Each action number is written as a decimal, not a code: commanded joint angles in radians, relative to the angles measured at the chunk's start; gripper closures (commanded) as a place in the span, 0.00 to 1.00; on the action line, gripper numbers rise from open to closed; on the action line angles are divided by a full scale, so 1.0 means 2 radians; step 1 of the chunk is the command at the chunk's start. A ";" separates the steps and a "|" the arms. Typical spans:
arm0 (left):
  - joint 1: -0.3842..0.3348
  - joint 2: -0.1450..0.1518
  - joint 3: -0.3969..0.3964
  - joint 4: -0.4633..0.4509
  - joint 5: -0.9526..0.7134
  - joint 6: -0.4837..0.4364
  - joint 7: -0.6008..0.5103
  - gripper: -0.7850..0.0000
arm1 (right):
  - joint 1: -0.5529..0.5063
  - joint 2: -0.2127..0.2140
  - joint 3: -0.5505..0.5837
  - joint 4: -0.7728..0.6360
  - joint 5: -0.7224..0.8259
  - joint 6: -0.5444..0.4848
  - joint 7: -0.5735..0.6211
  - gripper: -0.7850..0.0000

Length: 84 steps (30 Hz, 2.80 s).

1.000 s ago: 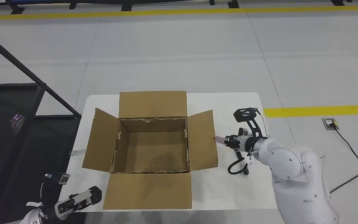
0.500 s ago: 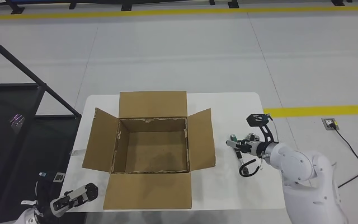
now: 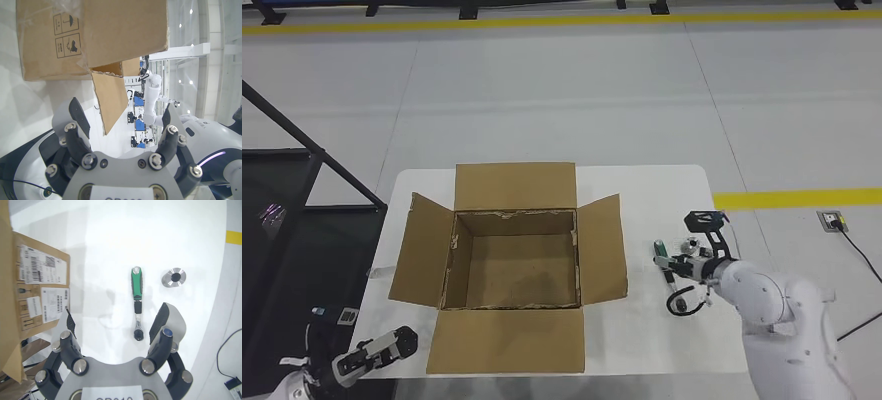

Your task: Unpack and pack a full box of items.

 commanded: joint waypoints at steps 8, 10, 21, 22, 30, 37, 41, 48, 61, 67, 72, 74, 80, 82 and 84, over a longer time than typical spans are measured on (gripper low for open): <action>0.001 -0.003 0.002 -0.004 0.018 0.006 0.009 0.00 | 0.023 0.003 -0.055 0.069 -0.080 -0.013 0.024 0.00; 0.000 -0.003 0.003 -0.005 0.023 0.009 0.010 0.00 | 0.033 0.001 -0.067 0.089 -0.082 -0.012 0.025 0.00; 0.000 -0.003 0.003 -0.005 0.025 0.010 0.011 0.00 | 0.057 0.001 -0.092 0.136 -0.088 -0.010 0.027 0.51; 0.000 -0.003 0.003 -0.005 0.025 0.010 0.011 0.00 | 0.058 0.001 -0.095 0.136 -0.093 -0.009 0.030 0.52; 0.000 -0.003 0.003 -0.005 0.025 0.010 0.011 0.00 | 0.073 -0.001 -0.117 0.151 -0.108 0.004 0.044 0.52; 0.000 -0.003 0.003 -0.005 0.025 0.010 0.011 0.00 | 0.088 -0.002 -0.124 0.179 -0.100 0.007 0.049 0.57; 0.000 -0.003 0.003 -0.005 0.025 0.010 0.011 0.00 | 0.097 -0.003 -0.126 0.196 -0.094 0.006 0.049 0.61; 0.000 -0.003 0.003 -0.005 0.025 0.010 0.011 0.00 | 0.107 -0.003 -0.131 0.215 -0.089 0.004 0.047 0.66; 0.000 -0.003 0.003 -0.005 0.025 0.010 0.011 0.00 | 0.129 -0.004 -0.142 0.249 -0.089 0.006 0.052 0.77; 0.000 -0.003 0.003 -0.005 0.025 0.010 0.011 0.00 | 0.141 -0.006 -0.150 0.269 -0.087 0.005 0.051 0.79; 0.000 -0.003 0.003 -0.005 0.025 0.010 0.011 0.00 | 0.150 -0.007 -0.153 0.282 -0.084 0.007 0.047 1.00; 0.000 -0.003 0.003 -0.005 0.025 0.010 0.011 0.00 | 0.151 -0.006 -0.151 0.280 -0.084 0.009 0.045 1.00; 0.000 -0.003 0.003 -0.005 0.025 0.010 0.011 0.00 | 0.126 0.002 -0.126 0.206 -0.098 0.021 0.040 1.00; 0.000 -0.003 0.003 -0.005 0.025 0.010 0.011 0.00 | 0.104 0.006 -0.109 0.153 -0.102 0.024 0.037 1.00; 0.000 -0.003 0.003 -0.005 0.025 0.010 0.011 0.00 | 0.076 0.010 -0.090 0.089 -0.106 0.029 0.027 1.00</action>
